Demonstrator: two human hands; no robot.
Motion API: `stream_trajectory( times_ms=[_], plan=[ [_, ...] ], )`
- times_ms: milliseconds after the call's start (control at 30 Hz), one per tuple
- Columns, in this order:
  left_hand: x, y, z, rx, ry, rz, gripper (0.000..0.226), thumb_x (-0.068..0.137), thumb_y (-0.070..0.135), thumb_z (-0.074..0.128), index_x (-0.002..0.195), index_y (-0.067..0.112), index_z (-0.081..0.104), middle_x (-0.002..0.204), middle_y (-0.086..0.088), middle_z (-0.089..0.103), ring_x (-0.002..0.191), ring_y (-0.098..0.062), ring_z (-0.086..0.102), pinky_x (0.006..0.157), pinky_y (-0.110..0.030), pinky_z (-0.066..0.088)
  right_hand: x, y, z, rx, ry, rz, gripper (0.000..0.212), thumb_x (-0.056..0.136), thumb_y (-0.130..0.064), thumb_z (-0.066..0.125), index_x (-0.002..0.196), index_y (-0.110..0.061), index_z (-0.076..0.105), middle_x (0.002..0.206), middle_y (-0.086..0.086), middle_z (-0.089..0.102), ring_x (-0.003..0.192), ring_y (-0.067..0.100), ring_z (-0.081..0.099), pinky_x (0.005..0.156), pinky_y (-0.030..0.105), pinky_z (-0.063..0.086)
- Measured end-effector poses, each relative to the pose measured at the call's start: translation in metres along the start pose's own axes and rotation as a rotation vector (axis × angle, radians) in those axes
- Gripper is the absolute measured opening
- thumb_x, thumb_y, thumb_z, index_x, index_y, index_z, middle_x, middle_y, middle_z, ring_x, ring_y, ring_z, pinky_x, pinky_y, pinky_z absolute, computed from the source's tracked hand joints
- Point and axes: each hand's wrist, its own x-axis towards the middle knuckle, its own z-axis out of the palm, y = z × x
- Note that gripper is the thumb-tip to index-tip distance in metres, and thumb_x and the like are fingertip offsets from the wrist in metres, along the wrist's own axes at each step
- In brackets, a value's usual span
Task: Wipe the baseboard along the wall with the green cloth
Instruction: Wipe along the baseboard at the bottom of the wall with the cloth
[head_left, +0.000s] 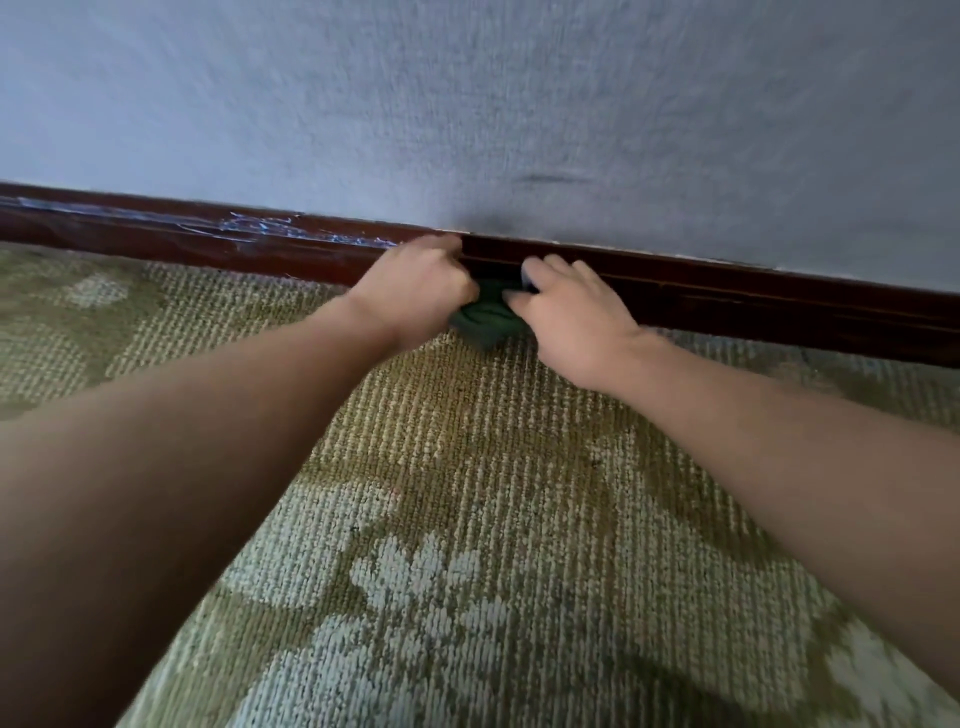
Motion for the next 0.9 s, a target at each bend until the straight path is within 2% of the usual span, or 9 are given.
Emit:
stream_trajectory(
  times_ms=[67,133,267,300,400,533,700,800,900],
  plan=[
    [-0.007,0.008,0.005,0.058,-0.046,0.034,0.022,0.090,0.012,0.053,0.108,0.013,0.066,0.107,0.000,0.066,0.105,-0.019,0.046,0.094,-0.033,0.044,-0.010,-0.003,0.002,-0.089,0.000,-0.049,0.044,0.088,-0.003,0.047,0.132,-0.006,0.043,0.125,0.012,0.039,0.115,0.026,0.033,0.092,0.034,0.029],
    [-0.012,0.010,0.005,0.096,-0.005,0.053,0.022,0.090,0.013,0.055,0.110,0.013,0.066,0.109,0.002,0.067,0.107,-0.019,0.046,0.096,-0.031,0.041,-0.015,-0.004,0.002,-0.170,0.024,-0.063,0.046,0.090,-0.003,0.044,0.135,-0.002,0.037,0.125,0.013,0.038,0.114,0.027,0.033,0.091,0.034,0.029],
    [-0.009,0.008,-0.006,0.172,0.264,0.168,0.013,0.066,0.005,0.079,0.079,0.006,0.075,0.076,-0.001,0.073,0.079,-0.025,0.061,0.067,-0.028,0.052,-0.011,0.002,-0.003,-0.250,0.112,-0.036,0.046,0.092,-0.003,0.040,0.137,0.000,0.033,0.125,0.015,0.039,0.117,0.030,0.034,0.093,0.036,0.029],
    [-0.007,0.008,-0.007,0.180,0.257,0.173,0.012,0.065,0.006,0.079,0.076,0.007,0.075,0.073,-0.001,0.073,0.077,-0.024,0.062,0.065,-0.027,0.051,-0.009,0.004,-0.003,-0.264,0.120,-0.028,0.046,0.092,-0.003,0.040,0.137,0.000,0.032,0.126,0.016,0.039,0.118,0.030,0.033,0.095,0.036,0.028],
    [0.001,0.008,-0.005,0.186,0.223,0.131,0.010,0.077,0.007,0.070,0.085,0.008,0.074,0.083,-0.001,0.073,0.087,-0.025,0.058,0.074,-0.031,0.049,-0.004,0.008,0.002,-0.271,0.111,-0.007,0.046,0.094,-0.005,0.038,0.139,-0.002,0.030,0.129,0.016,0.037,0.121,0.031,0.032,0.097,0.036,0.027],
    [0.003,0.003,0.001,0.135,0.299,0.216,0.004,0.071,-0.001,0.072,0.075,0.001,0.073,0.073,-0.007,0.072,0.077,-0.028,0.062,0.068,-0.032,0.052,-0.001,0.010,0.008,-0.257,0.095,-0.013,0.048,0.093,-0.006,0.042,0.139,-0.002,0.029,0.126,0.014,0.039,0.119,0.029,0.034,0.095,0.035,0.029],
    [0.000,0.000,0.013,0.243,0.318,0.326,0.004,0.069,0.003,0.075,0.070,0.005,0.073,0.070,-0.002,0.072,0.071,-0.023,0.063,0.062,-0.027,0.051,-0.006,0.013,0.024,-0.484,0.244,-0.075,0.042,0.079,-0.023,0.062,0.121,-0.017,0.060,0.099,-0.008,0.061,0.092,0.010,0.058,0.077,0.022,0.043],
    [0.001,-0.005,0.019,0.205,0.361,0.335,0.005,0.073,0.000,0.068,0.075,0.001,0.073,0.074,-0.008,0.073,0.069,-0.025,0.063,0.061,-0.027,0.051,-0.001,0.016,0.033,-0.515,0.282,-0.107,0.039,0.076,-0.020,0.066,0.114,-0.017,0.065,0.092,-0.007,0.062,0.086,0.011,0.059,0.074,0.022,0.043],
    [0.000,-0.006,0.028,0.181,0.359,0.321,0.019,0.077,0.003,0.055,0.078,0.001,0.074,0.078,-0.008,0.074,0.072,-0.026,0.065,0.065,-0.029,0.054,0.000,0.014,0.039,-0.531,0.276,-0.101,0.039,0.076,-0.019,0.065,0.115,-0.016,0.065,0.094,-0.007,0.062,0.087,0.012,0.059,0.076,0.024,0.044]
  ],
)
